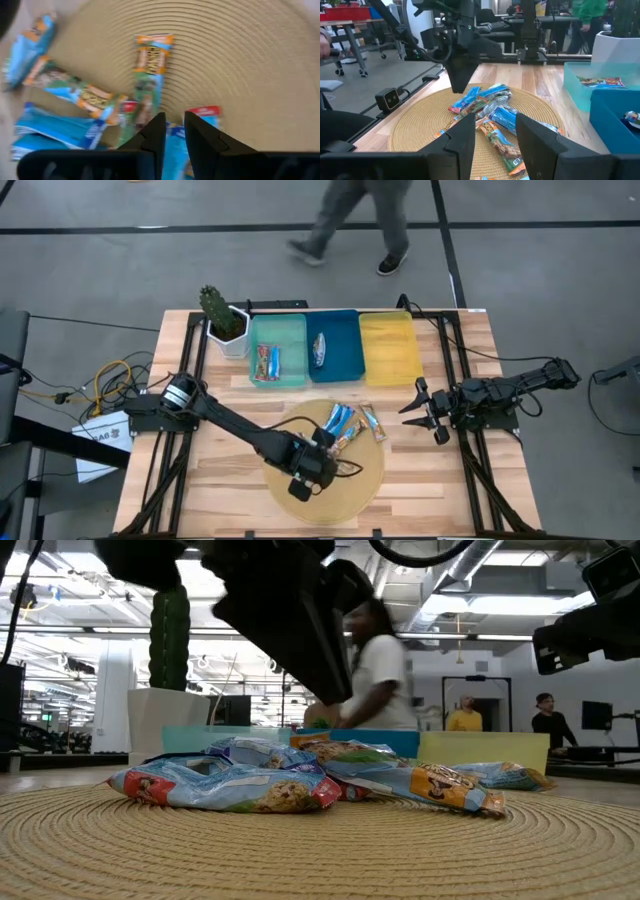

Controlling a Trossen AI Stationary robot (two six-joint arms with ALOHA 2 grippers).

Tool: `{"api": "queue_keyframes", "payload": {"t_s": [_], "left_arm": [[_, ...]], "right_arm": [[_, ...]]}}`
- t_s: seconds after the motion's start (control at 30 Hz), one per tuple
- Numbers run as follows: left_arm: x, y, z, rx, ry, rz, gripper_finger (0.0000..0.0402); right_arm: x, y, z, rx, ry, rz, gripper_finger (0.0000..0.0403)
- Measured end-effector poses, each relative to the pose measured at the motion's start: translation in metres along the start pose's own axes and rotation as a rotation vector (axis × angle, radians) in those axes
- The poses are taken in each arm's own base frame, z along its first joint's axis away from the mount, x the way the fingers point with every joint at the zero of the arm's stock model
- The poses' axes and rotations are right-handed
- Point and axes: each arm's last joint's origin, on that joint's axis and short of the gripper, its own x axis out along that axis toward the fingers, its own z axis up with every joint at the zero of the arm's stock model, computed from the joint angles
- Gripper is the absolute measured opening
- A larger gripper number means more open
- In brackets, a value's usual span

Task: Pick and place Granola Bars by type
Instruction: Put the yellow granola bar into the yellow bin

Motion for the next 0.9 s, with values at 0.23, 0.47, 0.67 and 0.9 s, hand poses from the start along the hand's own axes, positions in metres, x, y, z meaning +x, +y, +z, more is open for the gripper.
{"api": "queue_keyframes", "payload": {"t_s": [0.23, 0.47, 0.67, 0.9], "left_arm": [[0.003, 0.001, 0.001, 0.020, -0.011, 0.020, 0.0119], [0.004, 0.007, 0.001, 0.029, -0.010, 0.026, 0.0183], [0.022, 0.007, -0.002, 0.111, 0.006, 0.024, 0.0190], [0.026, 0.011, -0.005, 0.133, 0.025, 0.028, 0.0181]], "right_arm": [[0.000, 0.000, 0.000, 0.000, 0.000, 0.000, 0.0133], [0.000, 0.000, 0.000, 0.000, 0.000, 0.000, 0.0134], [0.000, 0.000, 0.000, 0.000, 0.000, 0.000, 0.0133], [0.000, 0.000, 0.000, 0.000, 0.000, 0.000, 0.0133]]}}
